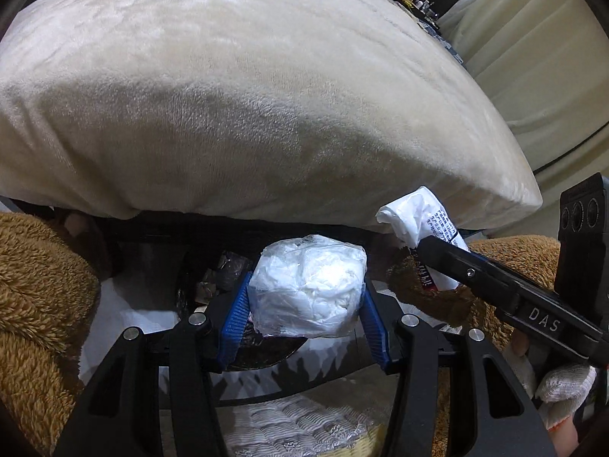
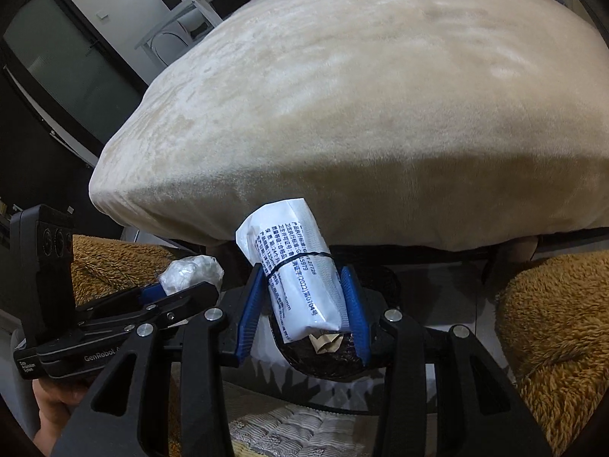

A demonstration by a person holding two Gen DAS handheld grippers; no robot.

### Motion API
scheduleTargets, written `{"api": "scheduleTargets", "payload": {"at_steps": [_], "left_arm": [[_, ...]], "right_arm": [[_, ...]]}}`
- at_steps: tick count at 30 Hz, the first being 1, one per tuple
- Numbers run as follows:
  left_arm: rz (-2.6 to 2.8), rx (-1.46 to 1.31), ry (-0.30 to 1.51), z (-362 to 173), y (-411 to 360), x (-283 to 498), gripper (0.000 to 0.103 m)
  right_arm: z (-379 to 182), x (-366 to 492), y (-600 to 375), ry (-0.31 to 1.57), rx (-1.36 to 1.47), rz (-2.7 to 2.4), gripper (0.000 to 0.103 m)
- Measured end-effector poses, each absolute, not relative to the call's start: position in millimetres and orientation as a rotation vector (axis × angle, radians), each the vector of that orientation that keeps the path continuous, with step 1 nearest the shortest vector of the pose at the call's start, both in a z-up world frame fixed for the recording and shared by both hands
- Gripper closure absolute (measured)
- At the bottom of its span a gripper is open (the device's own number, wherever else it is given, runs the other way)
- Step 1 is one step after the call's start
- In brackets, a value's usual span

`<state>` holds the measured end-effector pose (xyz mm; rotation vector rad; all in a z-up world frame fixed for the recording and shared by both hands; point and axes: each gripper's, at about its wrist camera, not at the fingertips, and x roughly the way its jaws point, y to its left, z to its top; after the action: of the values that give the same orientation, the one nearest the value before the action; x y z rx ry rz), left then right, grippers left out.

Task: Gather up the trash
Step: 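Carry the white bag and white packet with both tools down over the bin, then open both tools to drop the white bag and packet into the bin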

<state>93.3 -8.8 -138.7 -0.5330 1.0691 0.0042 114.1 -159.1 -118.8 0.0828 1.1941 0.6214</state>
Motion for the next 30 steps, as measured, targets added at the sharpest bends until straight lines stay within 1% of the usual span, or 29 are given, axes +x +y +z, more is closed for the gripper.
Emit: {"api": "scheduleTargets", "payload": {"at_steps": [5, 9, 19, 30], "left_arm": [[0.027, -0.576, 1.155, -158.2, -3.7, 99.1, 0.052], [0.053, -0.593, 1.218, -175.0, -0.4, 103.9, 0.052], [0.084, -0.597, 1.320, -200.9, -0.1, 112.6, 0.052], [0.090, -0.594, 1.338, -194.0, -2.4, 110.7, 0.050]], "right_arm": [[-156.8, 129.3, -159.3, 1.385, 0.146, 0.548, 0.061], [-174.9, 135.9, -160.4, 1.459, 0.181, 0.506, 0.061], [-197.6, 143.1, -153.2, 1.548, 0.184, 0.453, 0.061], [-198.7, 146.3, -150.5, 1.556, 0.195, 0.444, 0.059]]}}
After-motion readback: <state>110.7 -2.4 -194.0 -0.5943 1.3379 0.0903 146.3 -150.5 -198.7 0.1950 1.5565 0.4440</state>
